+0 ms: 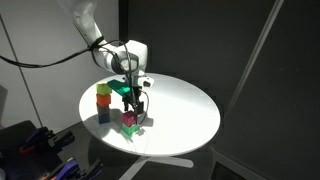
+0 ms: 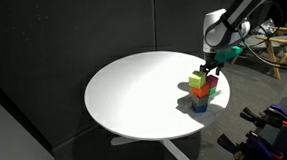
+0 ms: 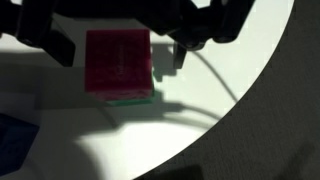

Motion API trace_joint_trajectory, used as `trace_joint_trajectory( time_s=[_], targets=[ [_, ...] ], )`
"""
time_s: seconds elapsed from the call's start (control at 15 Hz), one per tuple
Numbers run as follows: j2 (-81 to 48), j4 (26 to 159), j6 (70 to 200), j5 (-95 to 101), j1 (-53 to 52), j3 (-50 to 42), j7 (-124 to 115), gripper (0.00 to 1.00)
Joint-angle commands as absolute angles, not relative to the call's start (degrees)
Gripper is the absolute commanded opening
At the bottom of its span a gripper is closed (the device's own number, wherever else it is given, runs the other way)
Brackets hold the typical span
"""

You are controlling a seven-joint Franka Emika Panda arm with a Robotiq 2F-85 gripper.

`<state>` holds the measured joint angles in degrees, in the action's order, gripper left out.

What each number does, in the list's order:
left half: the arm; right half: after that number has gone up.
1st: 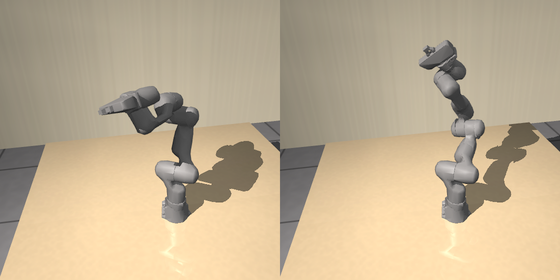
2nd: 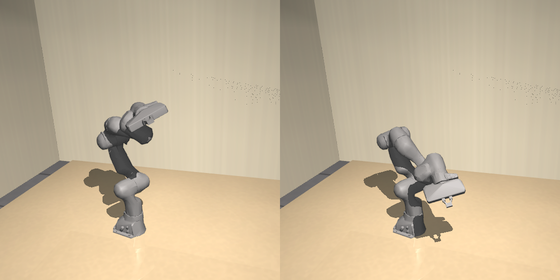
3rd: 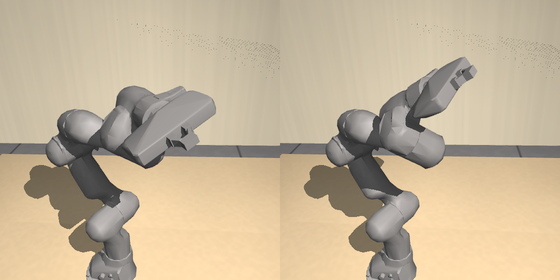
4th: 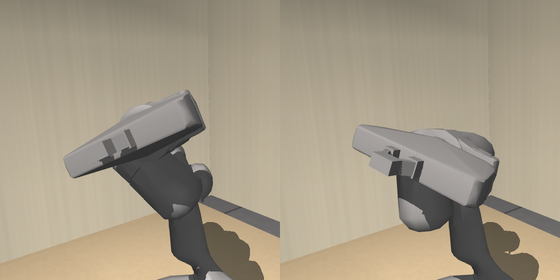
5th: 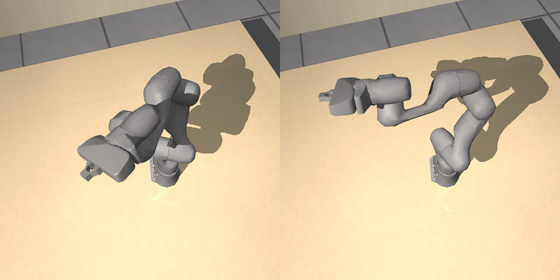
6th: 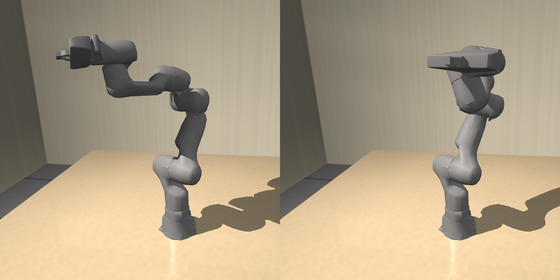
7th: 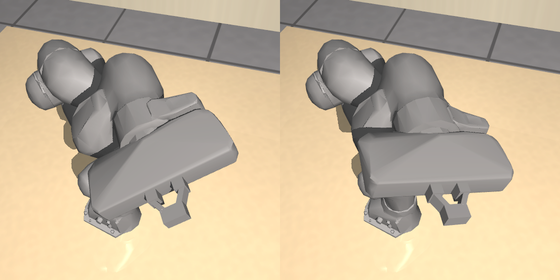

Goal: Remove the purple toy block from top of the dark green toy block

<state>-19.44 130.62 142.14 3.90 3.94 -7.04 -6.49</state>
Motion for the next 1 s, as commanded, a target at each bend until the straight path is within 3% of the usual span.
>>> trace_joint_trajectory(
  time_s=[0.0,0.4,0.47,0.53,0.8,0.93],
  targets=[
    [-20.2,130.0,142.8,5.0,3.8,-7.3,-6.1,1.00],
    [-21.7,129.2,142.6,4.9,3.5,-7.3,-6.4,1.00],
    [-21.9,129.1,142.6,5.1,3.4,-7.4,-6.5,0.75],
    [-22.1,128.9,142.5,5.1,3.3,-7.4,-6.6,0.74],
    [-21.5,129.0,141.7,6.1,2.9,-7.6,-6.8,0.40],
    [-20.4,129.5,141.2,6.5,2.7,-7.5,-6.4,0.31]
  ],
)
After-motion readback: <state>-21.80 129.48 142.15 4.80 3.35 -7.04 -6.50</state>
